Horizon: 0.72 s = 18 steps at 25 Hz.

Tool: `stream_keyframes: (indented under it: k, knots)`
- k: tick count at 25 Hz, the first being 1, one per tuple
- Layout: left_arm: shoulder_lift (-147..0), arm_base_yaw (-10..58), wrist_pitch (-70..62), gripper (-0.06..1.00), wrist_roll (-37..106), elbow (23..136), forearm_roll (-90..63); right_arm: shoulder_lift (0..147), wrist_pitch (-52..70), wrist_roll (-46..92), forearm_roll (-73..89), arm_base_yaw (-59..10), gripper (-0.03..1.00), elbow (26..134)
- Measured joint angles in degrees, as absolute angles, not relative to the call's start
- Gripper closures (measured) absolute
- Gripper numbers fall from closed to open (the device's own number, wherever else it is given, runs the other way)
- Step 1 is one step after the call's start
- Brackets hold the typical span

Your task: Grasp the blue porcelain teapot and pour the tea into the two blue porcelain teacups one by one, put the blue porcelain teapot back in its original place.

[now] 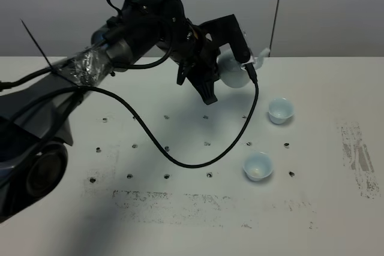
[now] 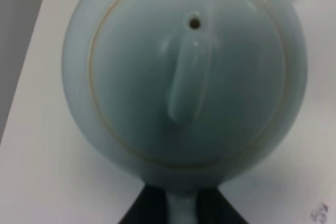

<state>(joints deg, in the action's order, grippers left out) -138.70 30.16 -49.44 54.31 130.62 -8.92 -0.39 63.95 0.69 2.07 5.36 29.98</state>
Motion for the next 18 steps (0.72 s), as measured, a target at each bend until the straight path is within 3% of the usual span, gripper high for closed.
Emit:
stream_keyframes:
  k: [18]
  knots:
    - [-142.38, 30.84, -44.13, 0.83, 76.13, 132.48, -8.93, -0.39, 63.90, 0.69, 2.07, 5.36, 0.61, 29.98]
